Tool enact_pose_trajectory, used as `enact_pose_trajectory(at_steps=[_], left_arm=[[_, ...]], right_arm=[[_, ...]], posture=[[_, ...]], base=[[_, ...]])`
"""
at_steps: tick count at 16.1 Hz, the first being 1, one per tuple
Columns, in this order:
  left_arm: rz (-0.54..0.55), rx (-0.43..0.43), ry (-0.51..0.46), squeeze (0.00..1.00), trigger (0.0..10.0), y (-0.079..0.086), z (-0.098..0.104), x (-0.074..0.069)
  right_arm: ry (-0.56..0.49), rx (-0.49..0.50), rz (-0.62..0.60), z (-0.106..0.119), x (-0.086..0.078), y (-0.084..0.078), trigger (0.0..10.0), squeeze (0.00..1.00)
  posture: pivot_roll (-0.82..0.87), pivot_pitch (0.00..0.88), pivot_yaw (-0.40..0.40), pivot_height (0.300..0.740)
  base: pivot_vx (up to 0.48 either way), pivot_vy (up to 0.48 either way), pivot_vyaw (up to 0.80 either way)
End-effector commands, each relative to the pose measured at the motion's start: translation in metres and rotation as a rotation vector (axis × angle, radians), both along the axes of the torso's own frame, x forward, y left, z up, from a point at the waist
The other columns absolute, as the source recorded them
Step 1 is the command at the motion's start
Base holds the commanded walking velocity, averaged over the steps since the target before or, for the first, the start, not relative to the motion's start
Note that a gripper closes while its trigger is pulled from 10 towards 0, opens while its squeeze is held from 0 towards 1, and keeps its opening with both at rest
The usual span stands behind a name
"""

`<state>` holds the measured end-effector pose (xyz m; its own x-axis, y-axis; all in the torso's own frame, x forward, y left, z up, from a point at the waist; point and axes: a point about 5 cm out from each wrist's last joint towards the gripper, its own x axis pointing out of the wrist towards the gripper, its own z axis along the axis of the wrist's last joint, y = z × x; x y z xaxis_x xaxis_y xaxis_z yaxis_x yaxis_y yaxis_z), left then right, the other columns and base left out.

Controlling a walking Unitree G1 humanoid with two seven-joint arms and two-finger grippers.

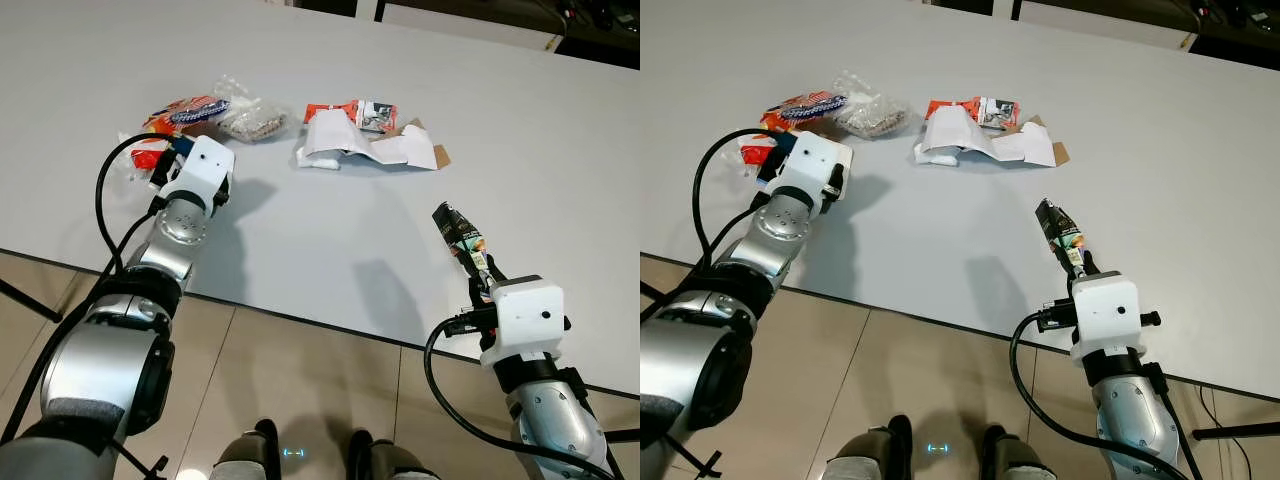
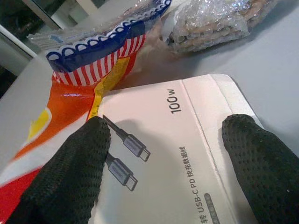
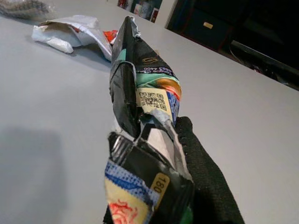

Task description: Picking trash to rubbish bin

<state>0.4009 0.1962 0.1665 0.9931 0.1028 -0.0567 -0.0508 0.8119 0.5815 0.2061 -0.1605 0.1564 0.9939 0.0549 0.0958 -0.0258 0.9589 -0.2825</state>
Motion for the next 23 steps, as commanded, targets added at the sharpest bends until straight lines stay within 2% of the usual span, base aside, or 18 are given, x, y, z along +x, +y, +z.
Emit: enact_pose_trajectory(at_steps=[1, 3, 4, 6, 7, 14, 23], left_arm=[[0.046, -0.026, 0.379, 0.00, 8.9, 0.012, -0.087, -0.038], [0.053, -0.055, 0.418, 0.00, 7.3, 0.013, -0.099, -0.046], [0.061, -0.069, 0.433, 0.00, 5.4, 0.015, -0.105, -0.050], [0.068, -0.091, 0.454, 0.00, 3.3, 0.016, -0.113, -0.056], [0.081, -0.126, 0.464, 0.00, 0.0, 0.020, -0.118, -0.061], [0.100, -0.169, 0.463, 0.00, 0.0, 0.026, -0.124, -0.067], [0.082, -0.226, 0.465, 0.00, 0.0, 0.019, -0.126, -0.068]], right_arm=[[-0.009, -0.018, 0.000, 0.004, -0.001, -0.002, 10.0, 0.00], [-0.008, -0.024, 0.006, 0.004, 0.000, -0.003, 10.0, 0.00], [-0.007, -0.027, 0.010, 0.004, 0.001, -0.003, 10.0, 0.00], [-0.006, -0.035, 0.022, 0.003, 0.002, -0.002, 10.0, 0.00], [-0.004, -0.039, 0.031, 0.003, 0.003, -0.001, 10.0, 0.00], [-0.005, -0.045, 0.056, 0.002, 0.009, 0.001, 10.0, 0.00], [-0.004, -0.060, 0.055, 0.001, 0.009, 0.000, 10.0, 0.00]], posture=[[0.00, 0.262, -0.060, 0.740], [0.01, 0.261, -0.064, 0.740], [0.02, 0.261, -0.066, 0.740], [0.03, 0.262, -0.068, 0.740], [0.04, 0.262, -0.074, 0.740], [0.06, 0.259, -0.079, 0.740], [0.05, 0.256, -0.080, 0.740]], base=[[0.000, 0.000, 0.00], [0.000, 0.000, 0.00], [0.000, 0.000, 0.00], [0.000, 0.000, 0.00], [0.000, 0.000, 0.00], [0.000, 0.000, 0.00], [0.000, 0.000, 0.00]])
